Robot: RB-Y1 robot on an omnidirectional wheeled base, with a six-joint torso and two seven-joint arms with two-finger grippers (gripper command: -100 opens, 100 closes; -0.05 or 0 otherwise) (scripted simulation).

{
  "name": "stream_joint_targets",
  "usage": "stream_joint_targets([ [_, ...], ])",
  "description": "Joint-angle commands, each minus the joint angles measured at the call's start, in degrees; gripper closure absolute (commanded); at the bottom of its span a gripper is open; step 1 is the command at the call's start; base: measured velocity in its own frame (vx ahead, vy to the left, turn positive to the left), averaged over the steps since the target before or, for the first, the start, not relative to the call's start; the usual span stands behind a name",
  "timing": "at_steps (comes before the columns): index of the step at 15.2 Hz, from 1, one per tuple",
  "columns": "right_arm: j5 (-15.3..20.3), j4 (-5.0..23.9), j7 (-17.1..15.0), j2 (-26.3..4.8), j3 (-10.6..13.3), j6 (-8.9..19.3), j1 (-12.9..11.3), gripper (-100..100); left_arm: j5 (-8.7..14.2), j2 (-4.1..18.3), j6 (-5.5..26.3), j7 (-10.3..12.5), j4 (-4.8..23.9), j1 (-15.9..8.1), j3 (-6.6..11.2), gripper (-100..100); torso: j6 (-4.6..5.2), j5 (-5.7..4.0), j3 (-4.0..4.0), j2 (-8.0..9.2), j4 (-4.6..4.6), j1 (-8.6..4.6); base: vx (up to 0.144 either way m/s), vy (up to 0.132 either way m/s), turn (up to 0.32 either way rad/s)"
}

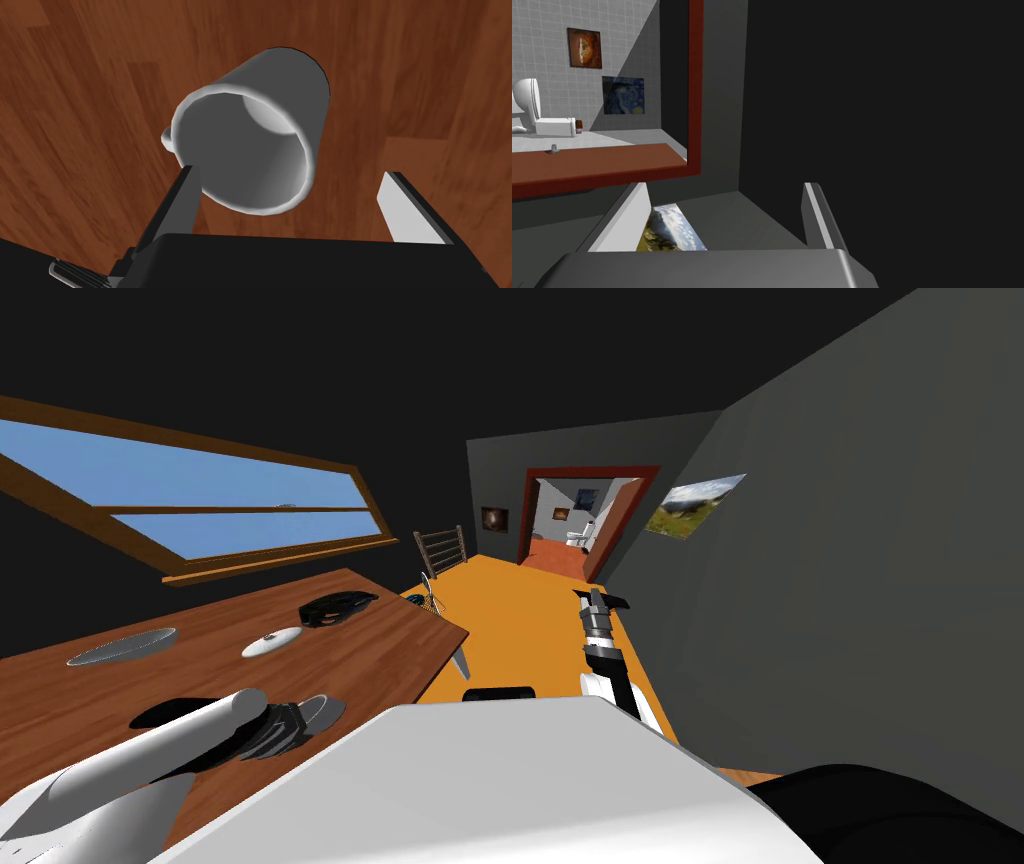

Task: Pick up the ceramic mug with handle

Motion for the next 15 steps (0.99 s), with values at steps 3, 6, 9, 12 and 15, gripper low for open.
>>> stream_joint_targets([
  [3,0.0,0.0,0.0,0.0,0.0,0.0,0.0,0,0.65,0.17,5.29,0.97,2.42,-0.58,2.37,-100,-0.01,0.01,0.0,0.01,0.0,0.03,-0.002,0.031,-0.175],
  [6,0.0,0.0,0.0,0.0,0.0,0.0,0.0,0,1.1,0.35,9.02,1.53,3.97,-0.9,3.95,-100,-0.01,0.01,0.0,0.0,0.0,0.07,-0.002,0.039,-0.166],
  [9,0.0,0.0,0.0,0.0,-0.01,0.0,0.0,0,1.38,0.49,11.5,1.9,4.99,-1.11,5.01,-100,-0.03,0.03,0.01,0.02,0.0,0.12,-0.009,0.048,-0.122],
  [12,0.0,0.0,0.0,0.0,-0.01,0.0,0.01,0,0.91,0.04,9.68,1.89,6.18,-1.44,4.21,-100,-0.04,0.03,0.01,0.01,0.0,0.1,-0.004,0.036,-0.053],
  [15,0.0,0.0,0.0,0.0,-0.01,0.0,0.01,0,0.5,-0.4,7.95,1.83,7.51,-1.75,3.51,-100,-0.05,0.01,-0.02,-0.03,-0.01,0.0,0.004,0.014,0.02],
])
